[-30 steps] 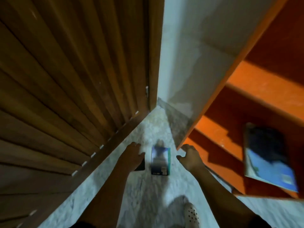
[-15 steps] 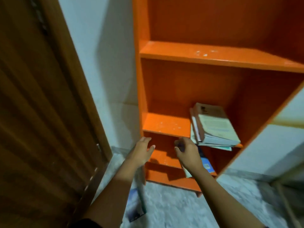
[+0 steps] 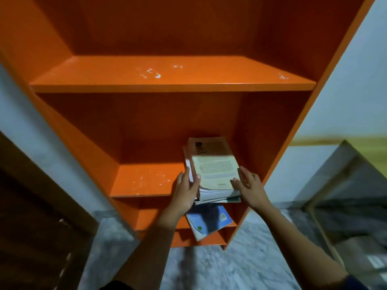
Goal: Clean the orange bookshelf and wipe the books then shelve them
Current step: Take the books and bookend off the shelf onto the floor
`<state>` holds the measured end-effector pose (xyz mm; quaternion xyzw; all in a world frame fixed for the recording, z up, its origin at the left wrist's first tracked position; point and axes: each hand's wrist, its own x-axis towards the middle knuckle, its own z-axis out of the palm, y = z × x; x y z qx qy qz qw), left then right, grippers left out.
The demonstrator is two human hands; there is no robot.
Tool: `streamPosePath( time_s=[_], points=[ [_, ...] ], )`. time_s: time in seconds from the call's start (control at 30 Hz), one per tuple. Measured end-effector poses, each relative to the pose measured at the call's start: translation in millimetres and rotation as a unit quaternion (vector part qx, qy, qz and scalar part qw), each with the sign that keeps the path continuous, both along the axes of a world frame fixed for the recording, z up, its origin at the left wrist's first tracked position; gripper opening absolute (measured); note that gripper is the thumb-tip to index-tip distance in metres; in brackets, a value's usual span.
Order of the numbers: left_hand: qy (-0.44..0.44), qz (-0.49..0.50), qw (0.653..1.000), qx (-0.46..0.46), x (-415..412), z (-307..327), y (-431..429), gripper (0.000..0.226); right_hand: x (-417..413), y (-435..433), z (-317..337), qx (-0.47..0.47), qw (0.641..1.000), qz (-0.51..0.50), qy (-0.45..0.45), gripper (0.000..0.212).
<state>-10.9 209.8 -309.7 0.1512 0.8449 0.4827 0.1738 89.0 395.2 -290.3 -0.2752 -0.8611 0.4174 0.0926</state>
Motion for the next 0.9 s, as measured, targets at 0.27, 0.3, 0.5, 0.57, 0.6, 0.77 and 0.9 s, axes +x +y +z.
streamPosePath(
  time_s=[0.27, 0.3, 0.5, 0.57, 0.6, 0.77, 0.9],
  points=[
    [-0.029, 0.014, 0.999, 0.032, -6, -34, 28, 0.059, 0, 0, -18, -0.172, 0.983, 0.014, 0.063, 0.061],
    [-0.033, 0.01, 0.999, 0.038, -6, -36, 27, 0.061, 2, -2, -16, -0.177, 0.982, 0.013, 0.066, 0.062],
    [-0.072, -0.027, 0.988, 0.131, 12, -46, 17, 0.067, 28, -7, -18, -0.154, 0.985, 0.019, 0.08, 0.058],
    [-0.076, -0.046, 0.985, 0.149, 17, -52, 12, 0.067, 35, -6, -19, -0.159, 0.983, 0.018, 0.09, 0.052],
    [-0.077, -0.053, 0.984, 0.154, 19, -53, 10, 0.068, 36, -5, -19, -0.161, 0.982, 0.025, 0.09, 0.053],
    [-0.09, -0.052, 0.981, 0.163, 25, -49, 4, 0.079, 33, -5, -19, -0.164, 0.98, 0.062, 0.096, 0.061],
    [-0.068, -0.043, 0.983, 0.164, 33, -46, 0, 0.058, 32, -6, -14, -0.176, 0.977, 0.078, 0.096, 0.058]
  ],
)
